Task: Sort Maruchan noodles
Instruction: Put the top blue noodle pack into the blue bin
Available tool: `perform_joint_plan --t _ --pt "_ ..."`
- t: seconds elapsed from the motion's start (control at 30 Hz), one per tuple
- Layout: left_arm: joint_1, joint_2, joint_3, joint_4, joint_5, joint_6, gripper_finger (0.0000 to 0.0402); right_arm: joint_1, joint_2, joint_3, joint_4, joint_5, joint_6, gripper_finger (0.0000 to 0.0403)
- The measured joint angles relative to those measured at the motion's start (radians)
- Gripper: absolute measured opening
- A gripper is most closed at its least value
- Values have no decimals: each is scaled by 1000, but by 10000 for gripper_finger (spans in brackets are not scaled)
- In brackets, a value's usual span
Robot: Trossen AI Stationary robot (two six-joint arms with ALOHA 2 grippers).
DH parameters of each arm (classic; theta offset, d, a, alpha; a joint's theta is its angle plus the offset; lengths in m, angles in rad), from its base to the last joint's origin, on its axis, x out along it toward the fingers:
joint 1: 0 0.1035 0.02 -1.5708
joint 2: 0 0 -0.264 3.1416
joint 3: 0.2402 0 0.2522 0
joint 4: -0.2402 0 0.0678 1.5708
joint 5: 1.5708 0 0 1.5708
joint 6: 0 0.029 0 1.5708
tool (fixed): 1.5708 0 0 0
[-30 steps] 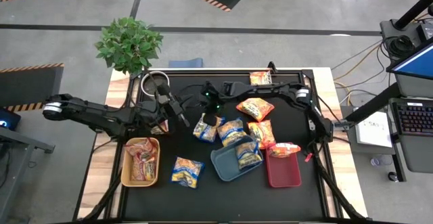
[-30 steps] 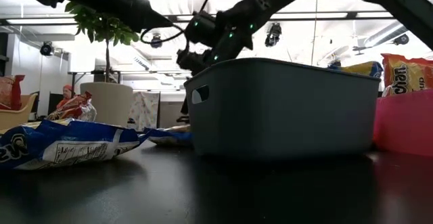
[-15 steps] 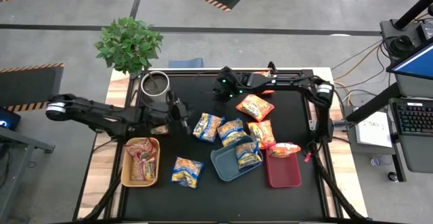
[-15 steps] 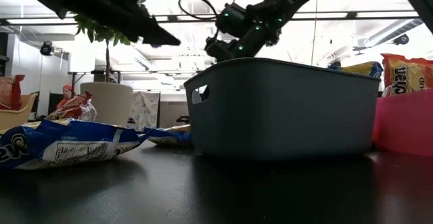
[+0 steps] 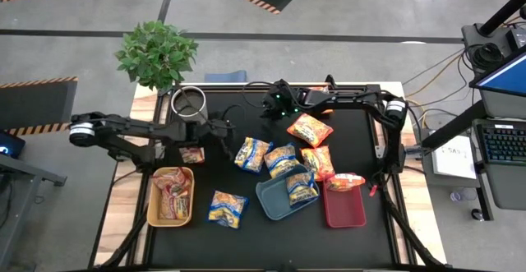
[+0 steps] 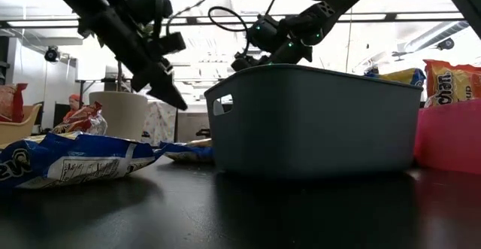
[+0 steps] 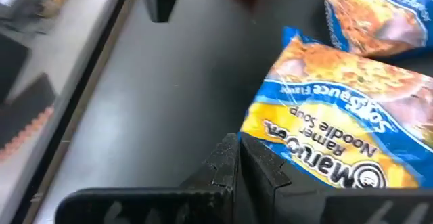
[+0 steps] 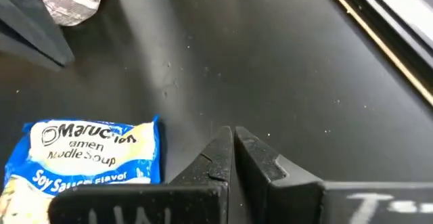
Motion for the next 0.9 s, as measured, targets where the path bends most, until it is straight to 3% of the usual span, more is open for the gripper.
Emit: perform_joint_plan --t 0.23,0.43,0.53,0.67,0.9 --pt "48 51 -8 4 45 6 0 -9 25 0 28 1 23 9" --pt "33 81 6 17 389 18 0 -3 39 0 27 -53 117 9" --pt "16 103 6 43 452 19 0 1 40 0 27 -158 162 20" --pt "2 153 6 99 469 19 0 11 40 0 21 -243 216 61" --pt "0 280 5 166 590 -25 0 45 40 -12 -1 -243 245 177"
